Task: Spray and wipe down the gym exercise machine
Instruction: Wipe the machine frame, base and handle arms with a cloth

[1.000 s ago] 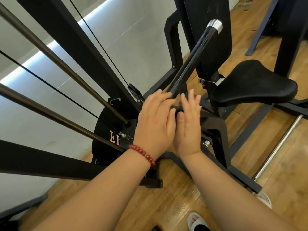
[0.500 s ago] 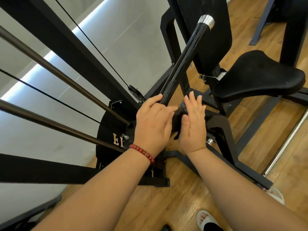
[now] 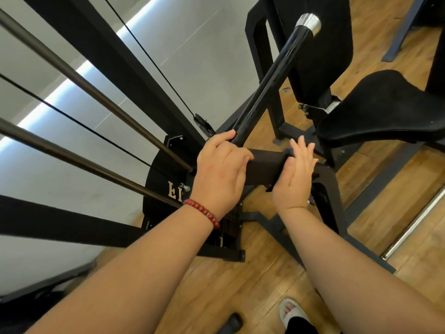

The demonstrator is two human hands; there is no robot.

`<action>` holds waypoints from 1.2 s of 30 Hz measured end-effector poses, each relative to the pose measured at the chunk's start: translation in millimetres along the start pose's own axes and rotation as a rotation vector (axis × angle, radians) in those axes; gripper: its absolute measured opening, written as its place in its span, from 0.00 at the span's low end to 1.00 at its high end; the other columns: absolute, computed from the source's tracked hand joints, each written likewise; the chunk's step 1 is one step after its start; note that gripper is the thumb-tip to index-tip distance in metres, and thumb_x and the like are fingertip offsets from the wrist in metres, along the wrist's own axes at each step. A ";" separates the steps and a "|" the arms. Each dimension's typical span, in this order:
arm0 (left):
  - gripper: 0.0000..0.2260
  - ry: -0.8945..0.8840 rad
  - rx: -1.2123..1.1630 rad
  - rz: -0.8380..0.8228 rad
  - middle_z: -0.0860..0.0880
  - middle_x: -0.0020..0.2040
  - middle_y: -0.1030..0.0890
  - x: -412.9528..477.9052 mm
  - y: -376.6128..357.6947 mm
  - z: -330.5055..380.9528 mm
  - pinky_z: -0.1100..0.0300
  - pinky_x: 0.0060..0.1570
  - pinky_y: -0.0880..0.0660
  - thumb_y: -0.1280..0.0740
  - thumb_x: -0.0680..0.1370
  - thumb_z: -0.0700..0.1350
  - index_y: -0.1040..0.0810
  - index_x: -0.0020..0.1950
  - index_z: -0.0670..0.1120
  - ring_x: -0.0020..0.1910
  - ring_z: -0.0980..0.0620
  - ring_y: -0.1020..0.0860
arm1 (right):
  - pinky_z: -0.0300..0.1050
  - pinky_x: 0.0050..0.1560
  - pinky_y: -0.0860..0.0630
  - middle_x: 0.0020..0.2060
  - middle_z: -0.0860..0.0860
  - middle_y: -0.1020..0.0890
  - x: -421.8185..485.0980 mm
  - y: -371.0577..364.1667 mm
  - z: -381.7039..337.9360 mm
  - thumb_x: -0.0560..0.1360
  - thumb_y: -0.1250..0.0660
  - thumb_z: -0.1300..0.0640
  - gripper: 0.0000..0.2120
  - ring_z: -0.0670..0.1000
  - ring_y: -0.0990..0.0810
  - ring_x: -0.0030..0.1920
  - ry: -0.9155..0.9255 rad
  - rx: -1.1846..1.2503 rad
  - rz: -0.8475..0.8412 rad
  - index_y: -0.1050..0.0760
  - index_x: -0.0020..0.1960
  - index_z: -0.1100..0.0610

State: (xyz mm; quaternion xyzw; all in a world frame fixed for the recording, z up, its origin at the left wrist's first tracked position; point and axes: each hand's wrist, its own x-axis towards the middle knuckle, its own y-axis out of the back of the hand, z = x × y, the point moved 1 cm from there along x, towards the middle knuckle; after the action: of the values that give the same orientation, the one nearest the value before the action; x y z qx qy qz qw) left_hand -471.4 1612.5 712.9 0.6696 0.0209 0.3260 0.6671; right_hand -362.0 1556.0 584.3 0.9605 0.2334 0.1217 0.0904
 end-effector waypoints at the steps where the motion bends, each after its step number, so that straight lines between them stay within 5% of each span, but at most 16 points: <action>1: 0.13 -0.008 0.006 0.007 0.48 0.49 0.18 -0.6 -0.5 0.7 0.48 0.68 0.36 0.43 0.80 0.45 0.18 0.49 0.46 0.66 0.46 0.31 | 0.55 0.78 0.57 0.77 0.53 0.39 4.7 2.2 6.9 0.82 0.59 0.45 0.29 0.49 0.52 0.78 -0.079 -0.002 0.016 0.34 0.74 0.57; 4: 0.12 -0.007 0.030 -0.011 0.47 0.54 0.20 -1.4 1.9 4.4 0.45 0.67 0.34 0.42 0.80 0.44 0.19 0.52 0.45 0.68 0.45 0.32 | 0.58 0.78 0.58 0.78 0.53 0.42 4.4 3.4 -4.9 0.83 0.56 0.50 0.25 0.54 0.54 0.79 -0.167 -0.004 0.018 0.35 0.75 0.56; 10: 0.18 -0.056 0.274 -0.134 0.47 0.60 0.20 1.7 16.1 36.2 0.51 0.74 0.49 0.46 0.80 0.50 0.20 0.58 0.45 0.68 0.46 0.30 | 0.40 0.75 0.67 0.77 0.48 0.48 -1.0 4.6 -9.5 0.84 0.58 0.47 0.25 0.48 0.58 0.77 0.169 -0.102 -0.160 0.39 0.76 0.55; 15: 0.17 -0.049 0.458 -0.251 0.48 0.53 0.17 20.7 -3.4 51.1 0.52 0.68 0.39 0.46 0.80 0.49 0.18 0.52 0.47 0.59 0.47 0.22 | 0.55 0.78 0.60 0.79 0.54 0.45 31.6 16.9 43.0 0.84 0.55 0.53 0.23 0.55 0.55 0.79 -0.223 -0.142 -0.093 0.39 0.77 0.56; 21: 0.16 -0.130 0.640 -0.376 0.47 0.52 0.18 24.5 -42.0 60.3 0.54 0.52 0.28 0.45 0.80 0.51 0.20 0.51 0.45 0.52 0.48 0.21 | 0.39 0.75 0.67 0.76 0.46 0.48 19.5 17.5 16.4 0.83 0.56 0.49 0.24 0.52 0.56 0.78 0.083 -0.060 -0.216 0.39 0.76 0.54; 23: 0.19 -0.150 0.736 -0.415 0.47 0.52 0.19 23.3 -51.9 53.6 0.54 0.50 0.29 0.49 0.82 0.52 0.21 0.54 0.45 0.53 0.47 0.22 | 0.40 0.75 0.66 0.76 0.48 0.47 25.8 21.2 32.9 0.83 0.57 0.49 0.25 0.51 0.54 0.78 0.128 -0.070 -0.250 0.37 0.76 0.55; 28: 0.19 -0.174 0.824 -0.346 0.50 0.45 0.19 21.0 -61.9 48.8 0.55 0.43 0.31 0.50 0.83 0.51 0.21 0.49 0.47 0.43 0.49 0.21 | 0.56 0.77 0.59 0.78 0.54 0.42 54.6 33.8 78.4 0.82 0.58 0.49 0.26 0.57 0.52 0.79 -0.237 -0.155 -0.165 0.35 0.75 0.55; 33: 0.15 -0.154 0.844 -0.263 0.51 0.40 0.21 22.8 -65.1 53.0 0.55 0.39 0.35 0.47 0.82 0.51 0.25 0.42 0.49 0.38 0.50 0.24 | 0.42 0.75 0.67 0.77 0.51 0.43 31.1 25.2 32.9 0.83 0.57 0.48 0.25 0.54 0.55 0.78 0.107 -0.082 -0.306 0.35 0.75 0.55; 36: 0.15 -0.147 0.843 -0.239 0.51 0.39 0.22 22.7 -69.6 55.4 0.55 0.39 0.35 0.46 0.82 0.51 0.25 0.42 0.49 0.37 0.50 0.25 | 0.43 0.76 0.65 0.77 0.55 0.42 35.8 29.1 54.9 0.83 0.58 0.47 0.26 0.52 0.54 0.77 0.139 -0.087 -0.321 0.36 0.75 0.55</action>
State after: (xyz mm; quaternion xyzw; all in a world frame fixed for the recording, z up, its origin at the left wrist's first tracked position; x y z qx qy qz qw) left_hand -399.5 1581.8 664.7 0.8973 0.1816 0.1612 0.3686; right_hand -303.6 1540.9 545.5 0.8955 0.3838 0.1816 0.1338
